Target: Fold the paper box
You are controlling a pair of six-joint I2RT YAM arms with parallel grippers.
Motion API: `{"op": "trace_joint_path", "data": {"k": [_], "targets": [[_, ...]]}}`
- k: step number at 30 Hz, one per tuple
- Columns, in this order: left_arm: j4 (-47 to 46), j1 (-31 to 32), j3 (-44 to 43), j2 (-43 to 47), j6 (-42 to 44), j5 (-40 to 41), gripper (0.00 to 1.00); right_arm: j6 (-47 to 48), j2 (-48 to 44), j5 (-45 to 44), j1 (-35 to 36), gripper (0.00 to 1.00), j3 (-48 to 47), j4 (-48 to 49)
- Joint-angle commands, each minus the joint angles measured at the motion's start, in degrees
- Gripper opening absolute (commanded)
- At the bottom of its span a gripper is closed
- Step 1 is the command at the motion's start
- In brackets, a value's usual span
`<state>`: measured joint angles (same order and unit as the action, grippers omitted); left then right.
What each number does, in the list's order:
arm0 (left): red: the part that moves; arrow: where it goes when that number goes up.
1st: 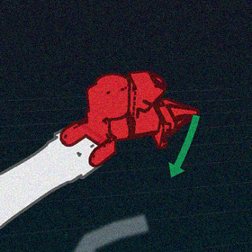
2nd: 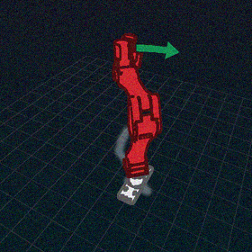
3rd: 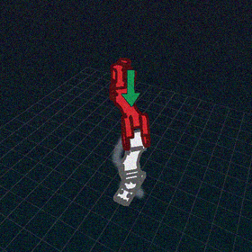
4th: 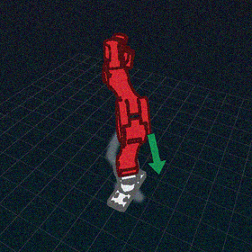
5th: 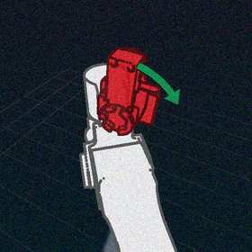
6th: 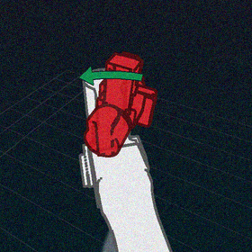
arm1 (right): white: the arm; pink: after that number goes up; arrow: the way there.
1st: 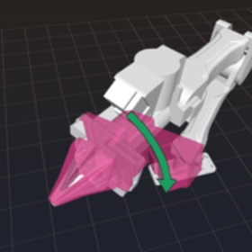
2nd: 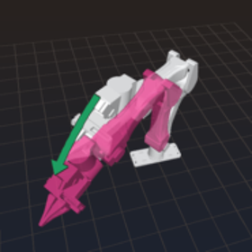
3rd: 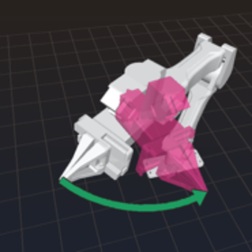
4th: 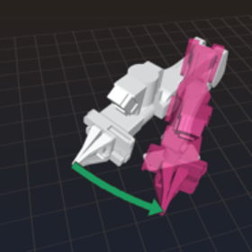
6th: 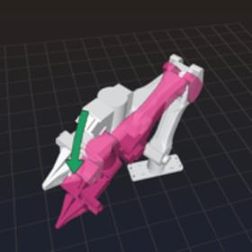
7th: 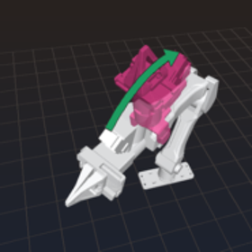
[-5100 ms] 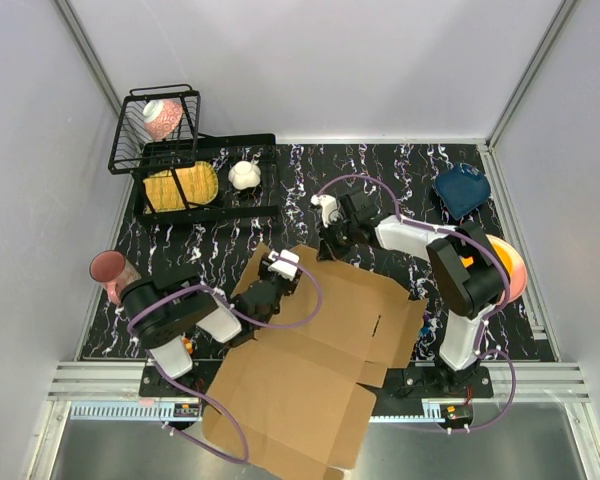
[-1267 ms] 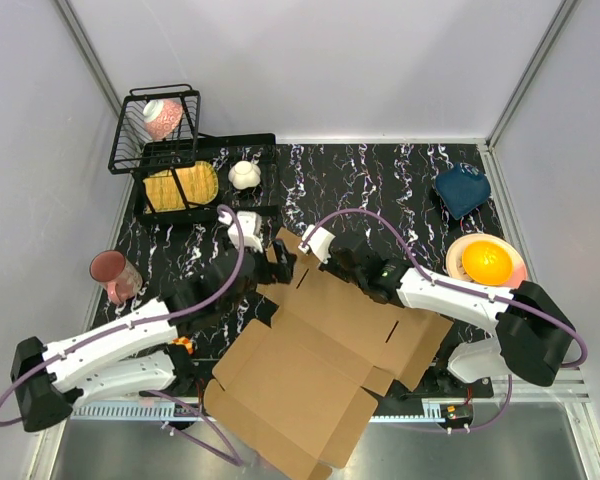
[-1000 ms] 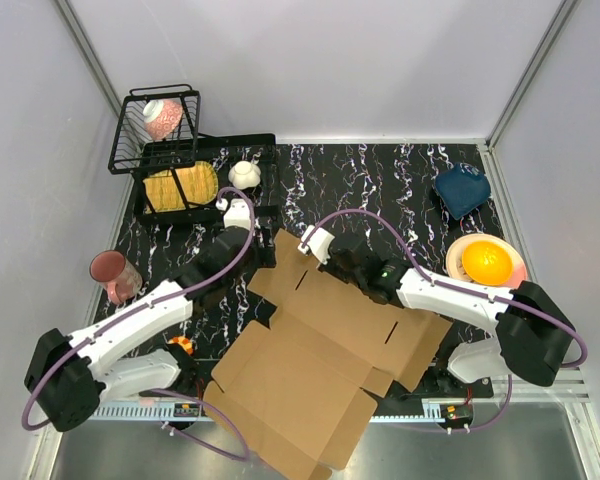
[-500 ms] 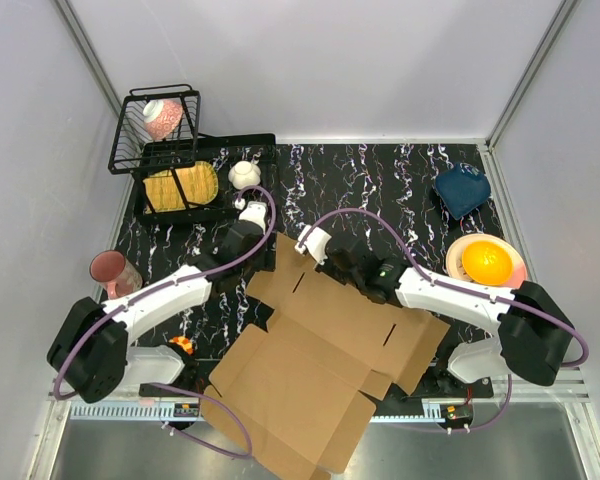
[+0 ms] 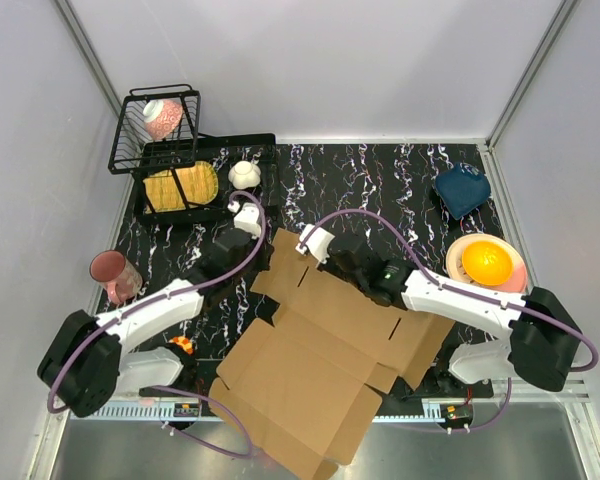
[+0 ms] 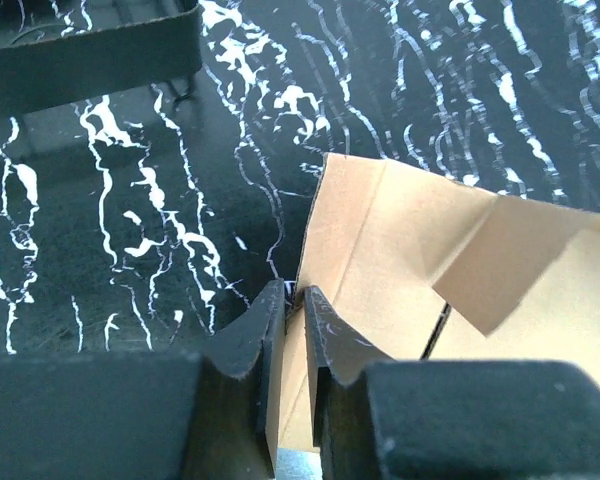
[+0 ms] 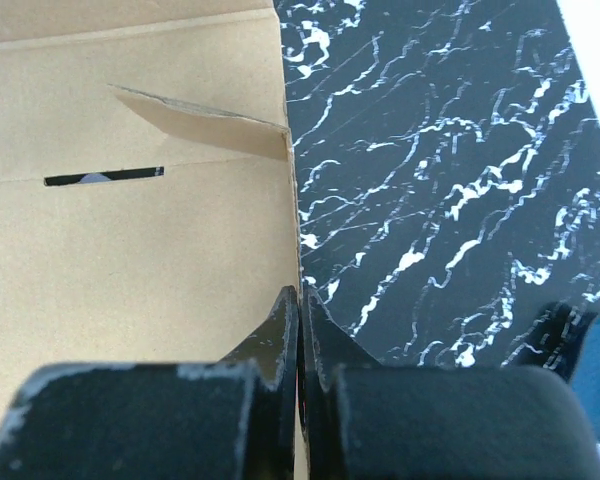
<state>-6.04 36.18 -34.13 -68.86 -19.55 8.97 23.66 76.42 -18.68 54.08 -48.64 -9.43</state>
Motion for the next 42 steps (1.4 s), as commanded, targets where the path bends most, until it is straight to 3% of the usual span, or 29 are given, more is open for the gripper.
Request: {"op": "trace_joint_path", "data": {"k": [1, 9, 14, 18, 24, 32, 37, 42], "targets": [[-14.43, 0.90, 4.76, 5.39, -1.54, -3.17, 0.13, 4.72, -2.59, -6.45, 0.93, 0.00, -3.48, 1.96], [-33.75, 9.32, 14.96, 9.89, -1.11, 9.82, 0.14, 18.77, -1.63, -17.16, 3.74, 0.00, -4.09, 11.60], [-48.57, 13.56, 20.32, 6.55, -1.37, 19.04, 0.17, 29.66, -0.31, -23.24, 7.43, 0.00, -1.81, 21.10], [-58.10, 15.49, 22.18, 0.50, -3.21, 21.96, 0.18, 37.50, 1.79, -28.07, 10.59, 0.00, -0.58, 29.54], [-58.47, 17.25, 22.96, 1.35, -1.72, 23.19, 0.24, 33.74, 0.83, -30.01, 12.36, 0.00, 2.14, 26.84], [-51.79, 17.43, 26.57, 8.74, -3.21, 23.81, 0.39, 24.78, 0.57, -33.79, 17.19, 0.00, 7.95, 25.96], [-51.70, 17.69, 28.15, 10.15, -4.18, 23.81, 0.42, 24.15, 1.53, -35.55, 19.12, 0.00, 9.44, 26.92], [-54.16, 18.48, 28.42, 8.05, -4.62, 21.53, 0.46, 28.54, 4.16, -40.11, 22.11, 0.00, 11.64, 34.91]]}}
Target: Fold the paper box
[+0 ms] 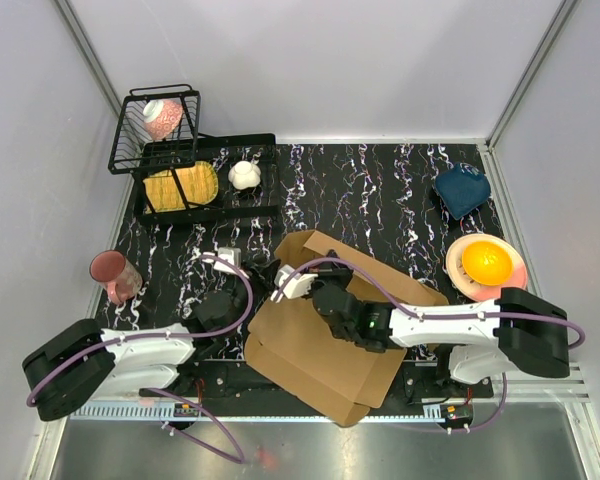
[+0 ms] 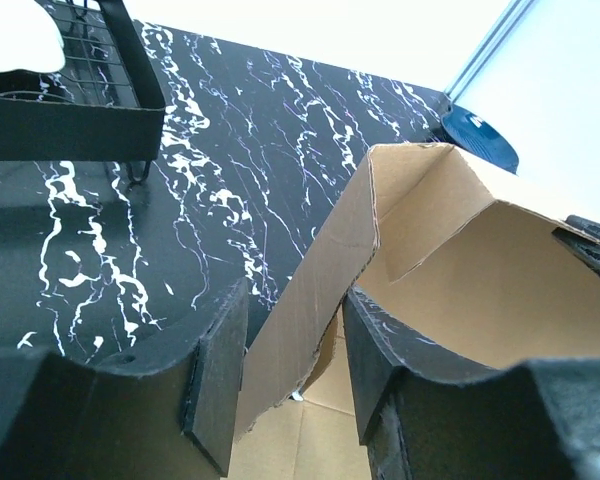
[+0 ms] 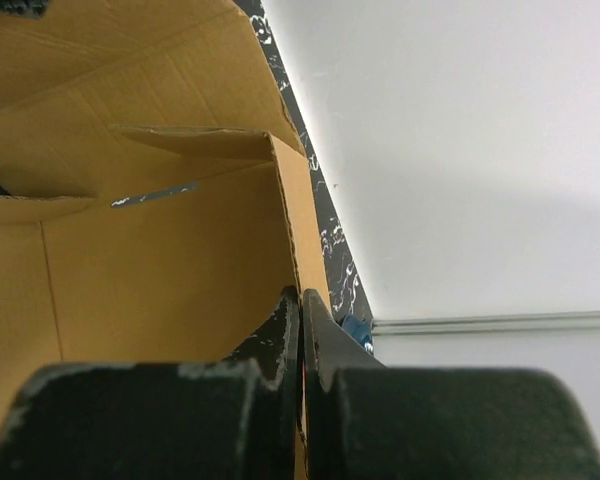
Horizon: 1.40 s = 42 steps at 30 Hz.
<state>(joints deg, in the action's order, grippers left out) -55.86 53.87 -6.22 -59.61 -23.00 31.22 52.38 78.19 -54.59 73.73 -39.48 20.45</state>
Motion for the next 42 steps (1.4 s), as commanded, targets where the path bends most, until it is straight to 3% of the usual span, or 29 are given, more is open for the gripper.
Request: {"op": "trace_joint_path", "data": {"k": [1, 4, 9, 13, 17, 20, 31, 35, 37, 42], "targets": [[-5.13, 0.89, 0.51, -1.38, -1.17, -0.81, 0.46, 0.52, 2.92, -4.99, 3.08, 0.00, 3.44, 6.52], [-5.58, 1.50, 1.12, -0.68, -1.34, -0.72, 0.48, 0.27, 4.16, -7.28, 3.96, 0.00, 4.33, 8.21], [-4.70, 1.59, 0.51, 1.17, -0.20, -1.78, 0.49, -6.84, 1.53, -4.83, 4.14, 0.00, 3.19, 1.01], [-5.22, 1.68, -0.55, 0.21, 0.24, -3.88, 0.41, -12.73, -0.41, -1.84, 4.22, 0.00, 1.61, -5.06], [-8.12, 3.08, -1.08, -3.56, -1.16, -5.56, 0.25, -15.55, -0.94, -0.78, 4.14, 0.00, 1.51, -8.57], [-10.06, 5.45, -2.13, -6.64, -1.52, -6.17, 0.20, -16.69, -0.94, -0.96, 4.14, 0.00, 1.60, -9.72], [-11.38, 11.26, -5.56, -9.99, -3.27, -7.93, 0.16, -17.93, -1.82, -0.78, 4.14, 0.00, 1.95, -11.39], [-13.40, 12.14, -5.30, -10.44, -4.33, -8.28, 0.08, -18.54, -1.55, -0.70, 4.14, 0.00, 2.04, -12.01], [-12.70, 12.23, -5.03, -8.95, -5.21, -9.60, 0.03, -18.89, -1.38, -0.61, 4.14, 0.00, 2.04, -12.27], [-8.04, 12.58, -5.56, -8.23, -8.28, -12.41, 0.04, -19.24, -1.29, -0.17, 4.05, 0.00, 2.04, -12.36]]}}
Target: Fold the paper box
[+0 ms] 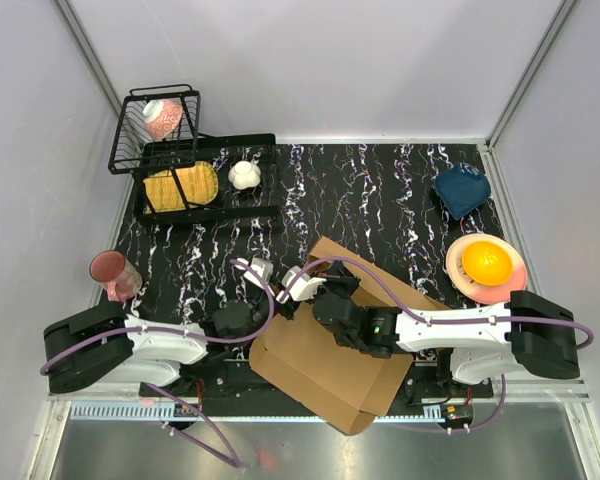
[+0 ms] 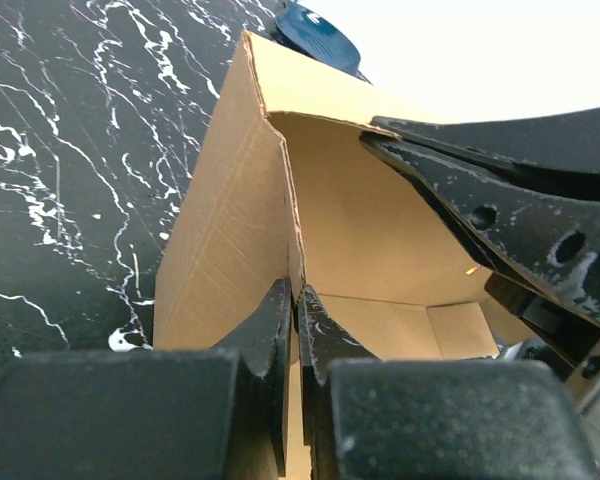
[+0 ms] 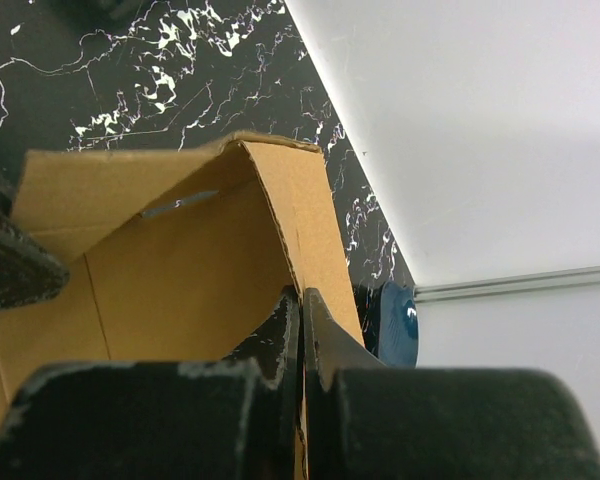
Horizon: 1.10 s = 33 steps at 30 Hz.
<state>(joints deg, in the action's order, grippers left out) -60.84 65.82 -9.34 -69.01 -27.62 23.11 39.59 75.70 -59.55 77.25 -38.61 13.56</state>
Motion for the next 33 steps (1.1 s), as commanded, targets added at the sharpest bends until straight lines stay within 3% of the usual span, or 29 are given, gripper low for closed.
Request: {"op": "trace_joint_path", "data": {"k": [1, 4, 7, 8, 11, 17, 22, 26, 29, 33], "targets": [[-3.49, 0.80, -2.52, -0.40, -4.02, -4.31, 0.05, -6.55, 1.29, 4.79, 0.53, 0.00, 1.17, -5.39], [-6.92, 1.24, -2.35, -4.88, -5.34, -4.57, 0.12, -6.81, 1.82, 4.62, 0.53, 0.00, 1.26, -5.30], [-10.00, 1.68, -2.09, -7.44, -5.25, -4.75, 0.29, -6.81, 1.64, 4.62, 0.53, 0.00, 1.43, -5.30], [-10.09, 1.68, -1.82, -7.19, -4.99, -4.40, 0.37, -6.72, 1.21, 4.62, 0.53, 0.00, 1.52, -5.30], [-8.51, 1.68, -0.15, -3.60, -3.51, -1.76, 0.43, -6.46, 0.59, 4.44, 0.62, 0.00, 1.52, -5.39], [8.33, 1.76, 1.08, 11.42, 0.19, 0.97, 0.52, -6.55, 0.32, 4.44, 0.62, 0.00, 1.52, -5.56], [20.65, 1.94, 5.90, 32.07, 0.55, 3.68, 0.54, -6.81, 0.41, 4.62, 0.53, 0.00, 1.34, -5.65], [27.35, 1.94, 9.17, 41.85, 0.72, 12.89, 0.54, -7.07, 0.50, 4.88, 0.62, 0.00, 1.26, -5.48], [22.81, 1.85, 11.19, 38.80, 3.96, 16.86, 0.54, -7.25, 0.41, 5.14, 0.53, 0.00, 1.34, -5.48], [8.14, 1.85, 10.49, 20.30, 8.01, 16.97, 0.55, -8.48, -0.20, 5.93, 0.53, 0.00, 1.52, -5.30]]}}
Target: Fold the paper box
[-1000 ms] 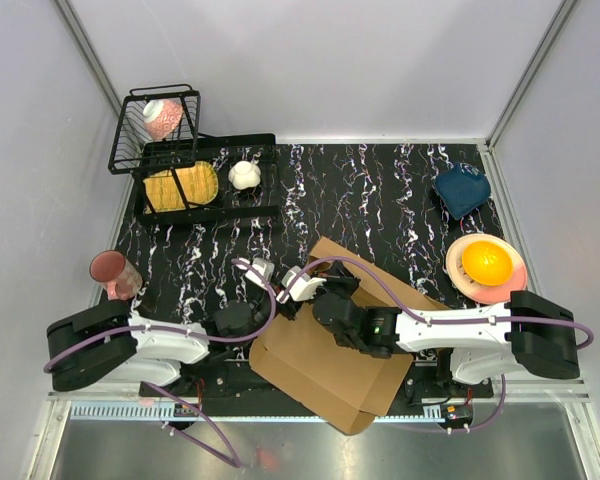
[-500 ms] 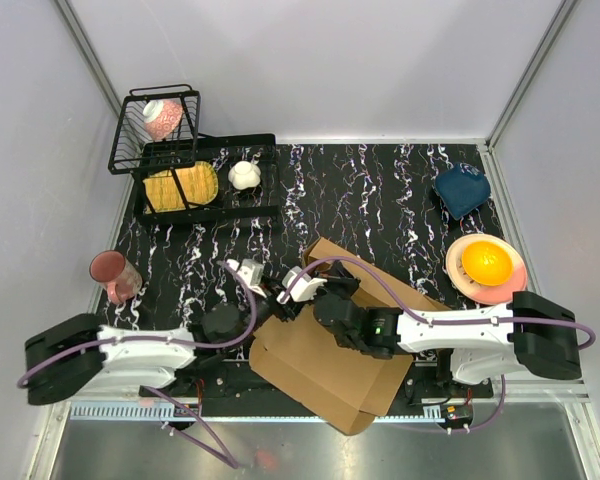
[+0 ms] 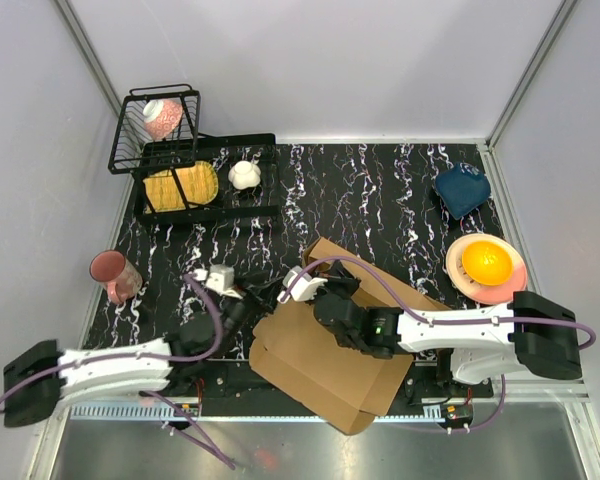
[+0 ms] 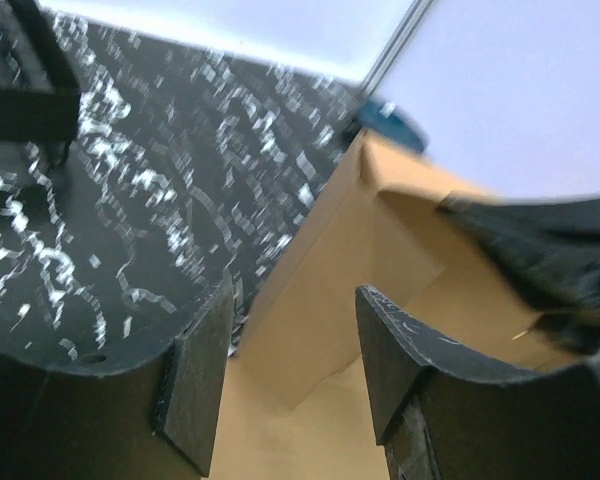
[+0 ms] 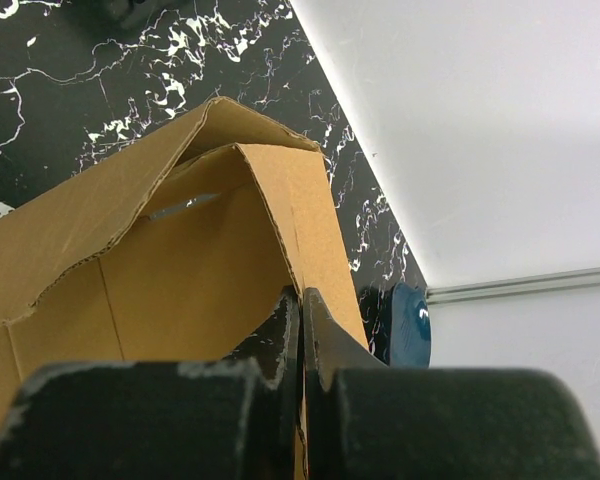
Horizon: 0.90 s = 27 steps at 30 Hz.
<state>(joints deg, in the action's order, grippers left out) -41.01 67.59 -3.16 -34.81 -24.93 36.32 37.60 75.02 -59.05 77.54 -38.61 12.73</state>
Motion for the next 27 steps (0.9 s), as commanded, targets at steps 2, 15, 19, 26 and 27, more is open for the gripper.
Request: {"op": "trace_joint_path", "data": {"k": [2, 15, 19, 26, 27], "targets": [[-21.85, 0.08, 3.51, -20.62, 7.95, 2.80, 0.56, -7.02, 0.39, 5.70, 0.25, 0.00, 1.52, -4.47], [-44.85, -0.09, -4.48, -47.45, 14.91, 1.39, 0.77, -8.69, -0.32, 6.57, 0.25, 0.00, 1.08, -6.67], [-48.19, -1.32, -6.59, -50.88, 15.70, -0.01, 0.81, -9.13, 0.03, 6.84, 0.33, 0.00, 0.99, -6.58], [-54.42, -3.61, -10.02, -57.56, 15.88, -4.66, 0.83, -9.57, 0.56, 7.45, 0.25, 0.00, 1.08, -6.93], [-54.52, -3.78, -10.81, -58.78, 15.96, -5.02, 0.83, -9.57, 0.74, 7.45, 0.33, 0.00, 1.08, -6.93]]}}
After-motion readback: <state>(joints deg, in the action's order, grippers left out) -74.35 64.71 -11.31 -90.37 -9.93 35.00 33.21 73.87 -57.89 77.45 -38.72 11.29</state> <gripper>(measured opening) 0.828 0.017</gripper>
